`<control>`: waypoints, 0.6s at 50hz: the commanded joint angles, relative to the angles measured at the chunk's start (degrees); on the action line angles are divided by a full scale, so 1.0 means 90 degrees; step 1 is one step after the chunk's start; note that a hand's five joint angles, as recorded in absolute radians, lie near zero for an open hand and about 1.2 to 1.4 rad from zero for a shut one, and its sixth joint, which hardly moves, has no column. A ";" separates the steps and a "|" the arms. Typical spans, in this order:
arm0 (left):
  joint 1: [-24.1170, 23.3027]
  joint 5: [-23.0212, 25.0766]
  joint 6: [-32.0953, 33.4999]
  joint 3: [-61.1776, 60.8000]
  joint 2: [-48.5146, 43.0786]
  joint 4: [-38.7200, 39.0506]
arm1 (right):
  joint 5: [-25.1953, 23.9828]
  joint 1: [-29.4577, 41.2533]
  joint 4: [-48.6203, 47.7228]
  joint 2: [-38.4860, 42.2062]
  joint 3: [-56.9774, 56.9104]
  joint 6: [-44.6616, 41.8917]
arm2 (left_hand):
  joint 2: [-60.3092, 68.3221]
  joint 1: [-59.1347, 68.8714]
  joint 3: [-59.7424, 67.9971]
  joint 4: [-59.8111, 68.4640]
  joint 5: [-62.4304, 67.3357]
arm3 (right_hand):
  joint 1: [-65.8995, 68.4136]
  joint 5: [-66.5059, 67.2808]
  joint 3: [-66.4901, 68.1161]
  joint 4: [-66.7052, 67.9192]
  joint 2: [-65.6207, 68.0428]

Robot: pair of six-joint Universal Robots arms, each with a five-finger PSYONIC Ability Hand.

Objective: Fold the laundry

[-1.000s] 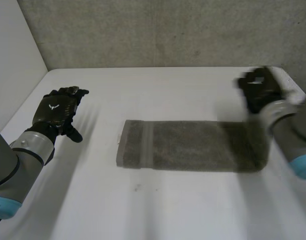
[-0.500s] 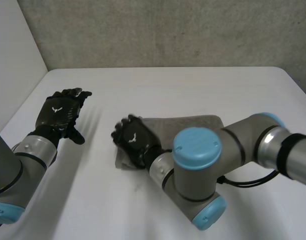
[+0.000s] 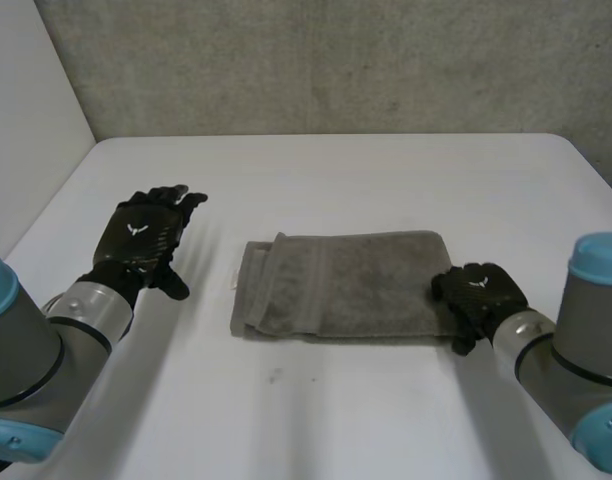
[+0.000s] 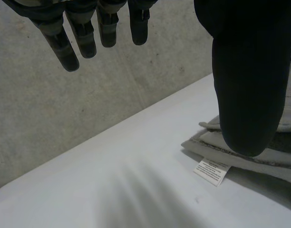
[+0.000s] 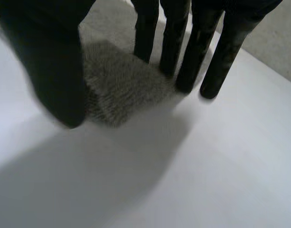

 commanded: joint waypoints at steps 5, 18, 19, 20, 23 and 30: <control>-0.0010 0.0000 0.0003 -0.0013 0.0002 0.0000 | -0.0145 -0.0213 -0.1022 0.0013 0.0041 -0.0095 | 0.0059 -0.0059 0.0026 0.0046 -0.0200 | 0.5747 0.5403 0.5339 0.5331 0.5329; -0.0079 -0.0009 0.0003 -0.0082 0.0051 0.0000 | 0.0041 0.2361 -0.0224 0.0634 -0.2505 -0.0252 | 0.0059 -0.0059 0.0026 0.0046 -0.0200 | 0.5747 0.5403 0.5339 0.5331 0.5329; -0.0079 -0.0009 0.0003 -0.0082 0.0060 0.0000 | -0.0046 0.2877 0.0001 0.1063 -0.2886 -0.0417 | 0.0059 -0.0059 0.0026 0.0046 -0.0200 | 0.5747 0.5403 0.5339 0.5331 0.5329; -0.0079 -0.0009 0.0003 -0.0082 0.0060 0.0000 | -0.0047 0.2882 0.0003 0.1067 -0.2890 -0.0418 | 0.0059 -0.0059 0.0026 0.0046 -0.0200 | 0.5747 0.5403 0.5339 0.5331 0.5329; -0.0069 -0.0009 0.0003 -0.0082 0.0060 0.0000 | -0.0299 0.3477 0.0052 0.1749 -0.3163 -0.0856 | 0.0059 -0.0059 0.0026 0.0046 -0.0200 | 0.5747 0.5403 0.5339 0.5331 0.5329; -0.0079 -0.0019 0.0003 -0.0072 0.0060 -0.0010 | 0.0071 0.3498 0.0071 0.1936 -0.3407 -0.1160 | 0.0059 -0.0059 0.0026 0.0046 -0.0200 | -0.0302 -0.0645 -0.0710 -0.0717 -0.0720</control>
